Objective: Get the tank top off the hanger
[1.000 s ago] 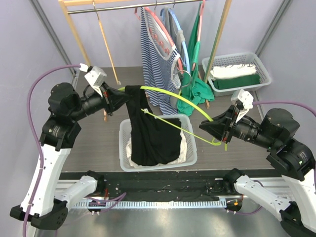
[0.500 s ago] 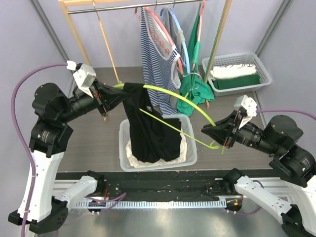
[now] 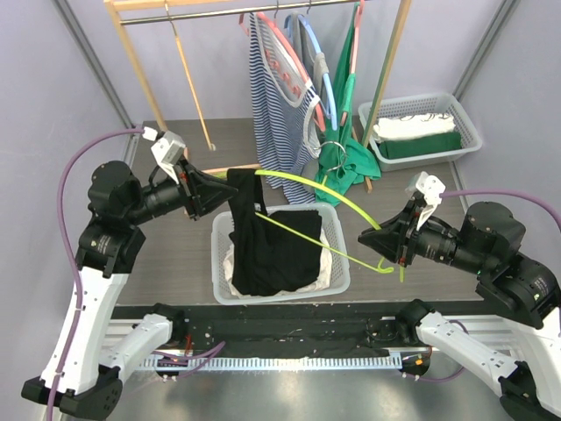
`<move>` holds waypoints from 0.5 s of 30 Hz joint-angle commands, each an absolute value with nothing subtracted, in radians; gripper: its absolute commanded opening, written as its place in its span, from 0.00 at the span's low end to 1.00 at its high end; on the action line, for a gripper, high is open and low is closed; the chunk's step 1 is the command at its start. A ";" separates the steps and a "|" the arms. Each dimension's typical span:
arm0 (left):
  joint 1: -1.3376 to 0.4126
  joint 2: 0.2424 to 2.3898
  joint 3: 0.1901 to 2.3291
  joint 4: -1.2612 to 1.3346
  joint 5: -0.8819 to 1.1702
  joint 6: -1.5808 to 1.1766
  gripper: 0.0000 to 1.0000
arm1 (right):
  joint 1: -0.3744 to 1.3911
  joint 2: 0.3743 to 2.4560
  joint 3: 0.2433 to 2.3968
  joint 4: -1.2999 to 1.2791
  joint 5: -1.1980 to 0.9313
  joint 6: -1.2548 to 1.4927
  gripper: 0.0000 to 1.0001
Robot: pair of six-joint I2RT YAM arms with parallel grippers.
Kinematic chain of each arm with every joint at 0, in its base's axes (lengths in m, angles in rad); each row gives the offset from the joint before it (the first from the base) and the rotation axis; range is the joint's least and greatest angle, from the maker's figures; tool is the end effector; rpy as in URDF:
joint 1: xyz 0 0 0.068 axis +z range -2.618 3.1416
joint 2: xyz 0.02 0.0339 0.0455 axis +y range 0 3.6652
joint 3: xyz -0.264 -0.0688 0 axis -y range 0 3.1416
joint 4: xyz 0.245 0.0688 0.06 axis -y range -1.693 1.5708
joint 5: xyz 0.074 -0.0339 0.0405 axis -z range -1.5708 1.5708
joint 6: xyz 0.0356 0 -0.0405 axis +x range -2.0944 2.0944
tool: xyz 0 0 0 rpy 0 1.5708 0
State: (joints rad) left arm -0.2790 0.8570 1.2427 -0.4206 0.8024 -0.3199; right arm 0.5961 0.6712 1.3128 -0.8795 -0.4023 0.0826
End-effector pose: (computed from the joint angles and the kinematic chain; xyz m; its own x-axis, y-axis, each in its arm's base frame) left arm 0.1374 -0.0660 0.4574 -0.3093 -0.1387 -0.9408 0.8269 0.4494 -0.3381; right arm 0.0562 0.0550 0.4472 -0.2630 -0.0867 -0.9609 -0.8126 0.5569 0.1721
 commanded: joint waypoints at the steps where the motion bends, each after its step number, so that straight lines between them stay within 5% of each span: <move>1: -0.279 0.833 1.275 -0.328 0.851 -0.336 0.25 | 0.589 0.673 1.348 -0.864 -0.341 0.104 0.01; 4: -0.281 0.833 1.290 -0.321 0.859 -0.344 0.26 | 0.589 0.675 1.347 -0.862 -0.344 0.109 0.01; 6: -0.279 0.833 1.287 -0.310 0.859 -0.347 0.01 | 0.589 0.678 1.345 -0.862 -0.342 0.109 0.01; 15: -0.258 0.822 1.391 -0.302 0.905 -0.365 0.00 | 0.589 0.706 1.330 -0.887 -0.305 0.109 0.01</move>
